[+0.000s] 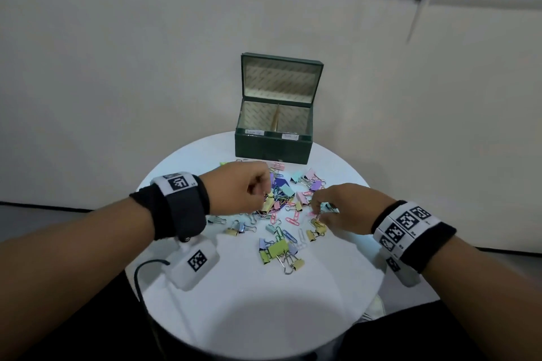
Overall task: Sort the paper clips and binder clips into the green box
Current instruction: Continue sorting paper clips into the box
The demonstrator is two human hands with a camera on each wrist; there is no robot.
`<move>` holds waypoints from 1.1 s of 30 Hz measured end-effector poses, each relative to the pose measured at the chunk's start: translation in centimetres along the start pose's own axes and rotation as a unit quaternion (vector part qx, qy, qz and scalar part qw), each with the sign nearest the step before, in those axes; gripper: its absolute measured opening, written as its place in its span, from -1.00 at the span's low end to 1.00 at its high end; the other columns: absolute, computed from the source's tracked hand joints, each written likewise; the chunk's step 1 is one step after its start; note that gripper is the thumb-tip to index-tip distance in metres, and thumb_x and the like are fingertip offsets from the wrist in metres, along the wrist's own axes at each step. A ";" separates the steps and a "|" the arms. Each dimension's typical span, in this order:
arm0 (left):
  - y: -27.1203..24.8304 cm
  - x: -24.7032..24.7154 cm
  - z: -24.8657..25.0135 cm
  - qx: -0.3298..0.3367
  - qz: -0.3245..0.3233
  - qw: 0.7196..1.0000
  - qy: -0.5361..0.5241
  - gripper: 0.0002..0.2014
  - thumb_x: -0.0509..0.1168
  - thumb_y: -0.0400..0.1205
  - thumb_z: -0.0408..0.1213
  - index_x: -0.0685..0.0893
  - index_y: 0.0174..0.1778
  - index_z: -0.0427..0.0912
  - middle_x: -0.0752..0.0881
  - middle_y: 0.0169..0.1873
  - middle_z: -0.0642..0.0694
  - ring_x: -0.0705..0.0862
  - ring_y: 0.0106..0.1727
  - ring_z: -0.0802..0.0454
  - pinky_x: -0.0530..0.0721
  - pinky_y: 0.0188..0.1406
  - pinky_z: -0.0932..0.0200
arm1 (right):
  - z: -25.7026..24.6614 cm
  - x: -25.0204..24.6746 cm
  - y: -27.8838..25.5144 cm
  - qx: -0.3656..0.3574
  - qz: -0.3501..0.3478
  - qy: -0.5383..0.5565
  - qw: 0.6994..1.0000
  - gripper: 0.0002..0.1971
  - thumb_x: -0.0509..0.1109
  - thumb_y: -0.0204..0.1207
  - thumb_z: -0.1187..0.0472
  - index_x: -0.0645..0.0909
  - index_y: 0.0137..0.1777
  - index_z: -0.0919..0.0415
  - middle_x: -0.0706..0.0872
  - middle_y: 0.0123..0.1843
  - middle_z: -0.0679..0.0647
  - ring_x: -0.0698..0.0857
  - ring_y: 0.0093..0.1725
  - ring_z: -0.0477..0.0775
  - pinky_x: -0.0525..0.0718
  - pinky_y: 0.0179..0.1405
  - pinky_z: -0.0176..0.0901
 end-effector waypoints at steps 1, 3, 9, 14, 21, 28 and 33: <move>0.5 0.1 0.2 -0.004 -0.021 1.000 -0.007 -0.75 0.22 0.62 -0.34 0.67 -0.03 0.15 0.74 -0.21 0.11 0.67 -0.24 0.16 0.72 -0.13 0.12 | -0.1 -0.1 0.1 -0.005 0.010 -0.003 1.000 -0.95 0.32 0.58 -0.10 0.54 -0.02 -0.22 0.72 -0.01 -0.15 0.65 0.00 0.01 0.69 0.06 0.02; 1.3 0.7 1.1 0.009 -0.086 0.996 0.034 -0.65 0.11 0.68 -0.35 0.75 0.02 0.14 0.71 -0.03 0.17 0.62 -0.06 0.26 0.60 0.04 0.23 | -0.3 -0.3 0.2 -0.012 0.028 -0.008 0.999 -0.93 0.30 0.59 -0.05 0.57 -0.10 -0.14 0.72 -0.05 -0.15 0.65 -0.04 -0.02 0.69 0.00 -0.04; 3.6 3.7 4.1 0.103 -0.158 0.949 0.252 -0.78 0.24 0.70 0.01 0.76 0.13 0.11 0.49 -0.06 0.15 0.57 -0.07 0.18 0.49 -0.14 0.26 | -0.1 -1.5 0.2 -0.023 0.072 0.102 0.992 -0.81 0.35 0.53 0.12 0.44 -0.29 -0.05 0.54 -0.34 -0.16 0.48 -0.33 -0.14 0.48 -0.26 -0.22; 5.3 5.1 5.0 0.144 -0.140 0.909 0.366 -0.76 0.29 0.66 0.01 0.78 -0.06 -0.04 0.55 -0.09 0.02 0.63 -0.12 -0.04 0.67 -0.20 0.05 | 0.3 -4.9 1.5 0.019 0.102 0.297 0.949 -0.76 0.25 0.60 0.34 0.40 -0.29 0.11 0.56 -0.40 -0.08 0.39 -0.47 -0.12 0.43 -0.38 -0.16; 6.4 2.6 3.4 0.083 -0.138 0.963 0.215 -0.83 0.29 0.64 -0.06 0.69 -0.18 -0.02 0.68 -0.14 0.03 0.61 -0.19 0.10 0.65 -0.16 0.13 | 0.5 -10.4 7.2 0.045 0.235 0.354 0.904 -0.85 0.28 0.60 0.41 0.65 -0.04 0.19 0.79 -0.25 0.05 0.56 -0.55 -0.23 0.52 -0.44 -0.30; 12.4 -6.2 1.1 -0.052 0.067 0.989 0.125 -0.75 0.24 0.74 -0.06 0.63 -0.17 -0.11 0.66 -0.20 -0.07 0.61 -0.17 -0.03 0.54 -0.19 0.13 | 0.0 -12.6 13.1 0.069 0.206 0.242 0.945 -0.71 0.34 0.62 0.36 0.71 0.24 0.05 0.79 0.26 0.05 0.74 0.24 0.10 0.65 0.38 0.05; 15.1 -7.3 1.2 -0.089 0.126 0.987 0.041 -0.80 0.23 0.70 -0.33 0.76 0.12 -0.20 0.77 0.09 -0.14 0.72 0.12 -0.13 0.65 0.10 0.11 | 1.1 -13.2 11.1 0.069 0.263 0.247 0.930 -0.68 0.32 0.59 0.40 0.75 0.15 0.01 0.80 0.16 -0.02 0.73 0.19 0.01 0.63 0.38 -0.05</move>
Point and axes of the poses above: each hand's wrist, its own y-axis towards the middle knuckle, its own x-axis out of the palm, z = x × y, the point moved 4 cm from there along y, towards the middle knuckle
